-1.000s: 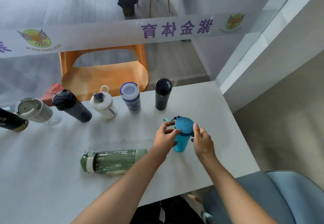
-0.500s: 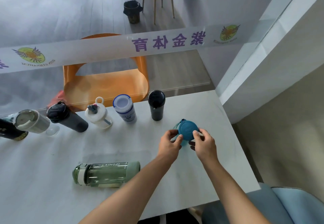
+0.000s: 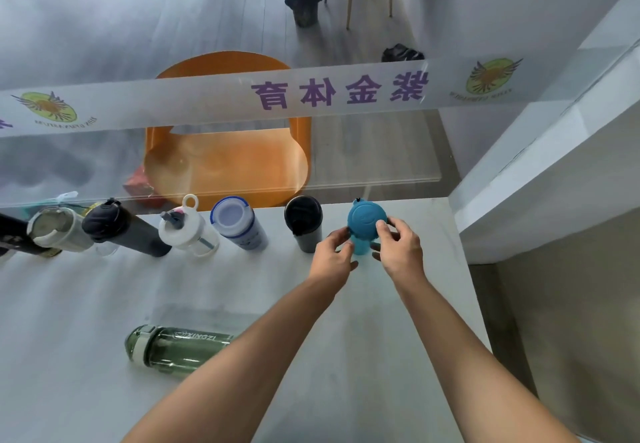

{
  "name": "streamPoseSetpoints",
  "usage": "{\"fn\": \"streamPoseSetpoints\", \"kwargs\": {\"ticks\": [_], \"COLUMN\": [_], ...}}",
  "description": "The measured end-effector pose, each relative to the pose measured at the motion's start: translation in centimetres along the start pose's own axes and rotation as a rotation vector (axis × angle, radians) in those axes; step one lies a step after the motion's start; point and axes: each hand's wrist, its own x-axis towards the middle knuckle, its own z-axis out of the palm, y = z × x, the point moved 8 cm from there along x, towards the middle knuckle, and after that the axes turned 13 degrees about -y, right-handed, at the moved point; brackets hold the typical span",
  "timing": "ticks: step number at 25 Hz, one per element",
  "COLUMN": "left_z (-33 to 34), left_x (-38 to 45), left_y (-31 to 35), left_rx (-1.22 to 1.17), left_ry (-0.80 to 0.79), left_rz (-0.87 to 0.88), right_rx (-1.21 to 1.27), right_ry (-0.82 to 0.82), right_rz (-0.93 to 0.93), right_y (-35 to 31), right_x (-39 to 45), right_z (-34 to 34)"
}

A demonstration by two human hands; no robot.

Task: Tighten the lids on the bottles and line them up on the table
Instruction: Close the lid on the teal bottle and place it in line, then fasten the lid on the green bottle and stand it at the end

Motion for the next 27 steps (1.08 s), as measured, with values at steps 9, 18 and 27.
{"fn": "streamPoseSetpoints", "kwargs": {"ticks": [9,18,27], "left_z": [0.0,-8.1,-26.2], "left_x": [-0.1,-8.4,-19.9], "left_y": [1.1,-5.5,-10.7], "left_rx": [0.049,0.187,0.293], "left_ry": [0.015,0.084,0.410], "left_rz": [-0.016,-0.028,0.007], "right_rx": [0.002,-0.104,-0.396], "right_ry": [-0.037,-0.055,-0.363], "right_rz": [0.007,0.112,-0.099], "right_y": [0.0,3.1,-0.9], "right_x": [0.7,-5.9,-15.2], "right_z": [-0.1,5.2,24.9]}}
